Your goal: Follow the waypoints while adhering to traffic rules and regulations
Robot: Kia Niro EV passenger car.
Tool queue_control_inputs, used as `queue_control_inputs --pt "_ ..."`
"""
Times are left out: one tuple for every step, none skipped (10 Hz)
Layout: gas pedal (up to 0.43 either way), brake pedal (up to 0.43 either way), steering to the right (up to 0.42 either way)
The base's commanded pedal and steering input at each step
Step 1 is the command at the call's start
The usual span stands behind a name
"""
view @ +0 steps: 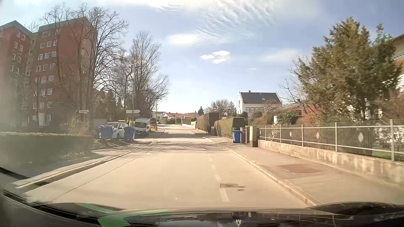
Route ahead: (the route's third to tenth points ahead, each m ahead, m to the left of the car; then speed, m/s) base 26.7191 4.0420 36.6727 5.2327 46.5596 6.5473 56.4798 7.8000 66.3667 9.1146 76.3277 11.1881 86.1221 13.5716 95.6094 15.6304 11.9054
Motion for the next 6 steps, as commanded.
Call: queue_control_inputs --pt "0.157 0.000 -0.028" --pt "0.157 0.000 -0.028" --pt "0.157 0.000 -0.027" --pt "0.157 0.000 -0.026" --pt "0.157 0.000 -0.025" --pt "0.157 0.000 -0.023"
